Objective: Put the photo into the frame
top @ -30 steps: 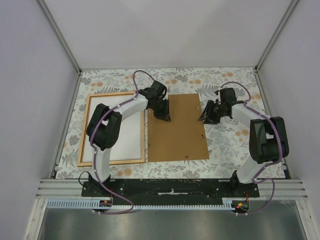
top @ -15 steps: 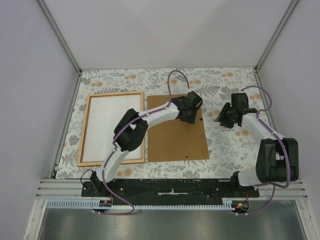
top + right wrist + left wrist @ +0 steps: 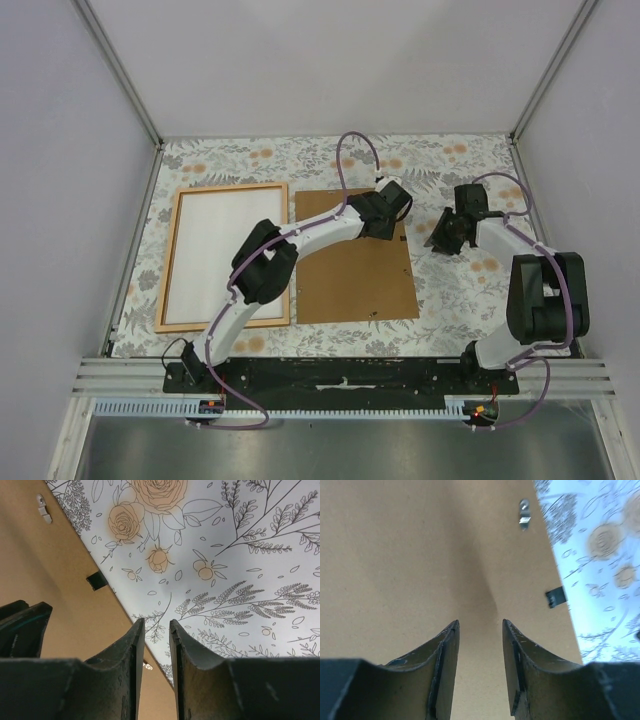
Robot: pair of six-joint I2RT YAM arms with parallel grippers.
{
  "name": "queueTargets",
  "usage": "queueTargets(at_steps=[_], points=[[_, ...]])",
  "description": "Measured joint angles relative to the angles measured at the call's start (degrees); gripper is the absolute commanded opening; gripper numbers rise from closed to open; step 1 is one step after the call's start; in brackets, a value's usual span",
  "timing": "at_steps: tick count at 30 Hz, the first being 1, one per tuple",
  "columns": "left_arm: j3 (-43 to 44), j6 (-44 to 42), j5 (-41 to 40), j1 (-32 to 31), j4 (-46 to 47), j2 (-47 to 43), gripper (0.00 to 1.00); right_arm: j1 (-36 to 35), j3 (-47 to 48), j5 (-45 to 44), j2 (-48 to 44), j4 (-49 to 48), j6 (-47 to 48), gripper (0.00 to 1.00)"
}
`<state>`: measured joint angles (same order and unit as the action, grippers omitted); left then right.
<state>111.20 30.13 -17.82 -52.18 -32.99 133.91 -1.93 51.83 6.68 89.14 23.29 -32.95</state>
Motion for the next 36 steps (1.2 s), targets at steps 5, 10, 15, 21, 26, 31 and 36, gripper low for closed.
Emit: queueTargets(at_steps=[5,10,15,21,26,31,36], points=[[3.61,0.04,-0.22,-0.59,0.37,0.09,0.51,0.26,-0.26,-1.29,-2.08,0.13,-1.55,0.36],[5.46,0.13,-1.38,-2.45,1.99,1.99,0.51,1.53,-3.04,-3.08,-12.44,0.87,-3.54,0.38],[10.58,0.52,-3.1,-4.28,3.06,6.99,0.51,1.57,-4.46,-4.31,-20.17,2.82,-3.96,0.4],[14.99,1.7,-4.44,-5.49,2.78,10.99,0.47,4.0,-4.46,-5.09,-23.3,5.53,-2.97,0.41],[14.99,2.25,-6.49,-5.95,1.68,11.26,0.43,4.96,-4.46,-5.11,-23.71,6.4,-1.86,0.41],[15.02,2.43,-8.37,-6.14,1.53,11.67,0.4,5.2,-4.48,-4.92,-23.67,6.6,-0.87,0.41],[15.02,2.62,-9.18,-6.21,1.31,11.72,0.35,5.51,-4.57,-4.48,-23.61,6.64,-0.35,0.41]])
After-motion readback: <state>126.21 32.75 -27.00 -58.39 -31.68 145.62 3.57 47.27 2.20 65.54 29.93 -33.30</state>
